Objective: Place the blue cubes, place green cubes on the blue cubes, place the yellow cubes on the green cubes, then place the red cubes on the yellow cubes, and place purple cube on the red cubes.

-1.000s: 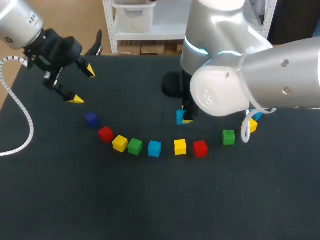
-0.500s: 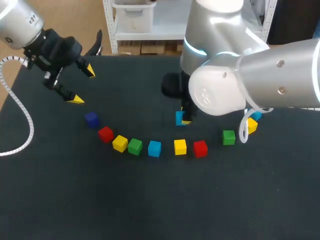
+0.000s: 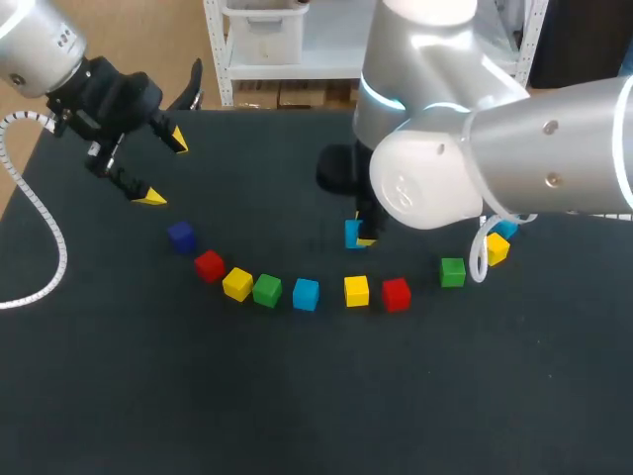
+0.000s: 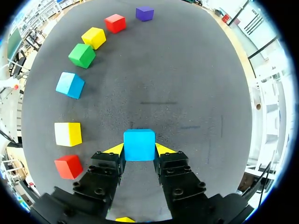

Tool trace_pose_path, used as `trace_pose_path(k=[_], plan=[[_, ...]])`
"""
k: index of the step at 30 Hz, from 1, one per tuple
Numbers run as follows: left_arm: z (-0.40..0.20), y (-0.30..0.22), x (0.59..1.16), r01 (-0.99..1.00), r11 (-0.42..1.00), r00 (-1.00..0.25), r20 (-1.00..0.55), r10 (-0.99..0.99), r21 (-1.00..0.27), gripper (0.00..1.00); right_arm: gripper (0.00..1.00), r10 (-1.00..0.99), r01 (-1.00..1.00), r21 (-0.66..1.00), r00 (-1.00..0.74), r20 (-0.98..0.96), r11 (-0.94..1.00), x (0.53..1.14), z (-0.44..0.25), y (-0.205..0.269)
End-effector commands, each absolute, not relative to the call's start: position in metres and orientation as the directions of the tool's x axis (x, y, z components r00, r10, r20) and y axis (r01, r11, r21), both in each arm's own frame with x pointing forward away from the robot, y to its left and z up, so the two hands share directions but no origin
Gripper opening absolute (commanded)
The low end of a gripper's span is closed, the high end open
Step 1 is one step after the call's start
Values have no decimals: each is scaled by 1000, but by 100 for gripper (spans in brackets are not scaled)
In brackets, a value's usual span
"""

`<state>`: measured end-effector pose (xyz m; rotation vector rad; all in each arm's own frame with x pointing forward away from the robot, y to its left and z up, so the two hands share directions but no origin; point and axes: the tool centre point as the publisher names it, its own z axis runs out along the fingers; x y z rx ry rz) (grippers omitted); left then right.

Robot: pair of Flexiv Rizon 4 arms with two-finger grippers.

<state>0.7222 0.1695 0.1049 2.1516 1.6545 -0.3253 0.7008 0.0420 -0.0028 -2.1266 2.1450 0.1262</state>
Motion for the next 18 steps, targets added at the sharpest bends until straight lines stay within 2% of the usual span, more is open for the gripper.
trace_pose_path(k=[1,18], plan=[[105,170,723,960,-216,272,-419,866,175,100,0,-990,-1000,-23,-7,-143,10,703,-3,43],[105,170,723,960,-216,272,-419,866,175,100,0,-991,-1000,-23,-3,-136,6,705,-4,46]])
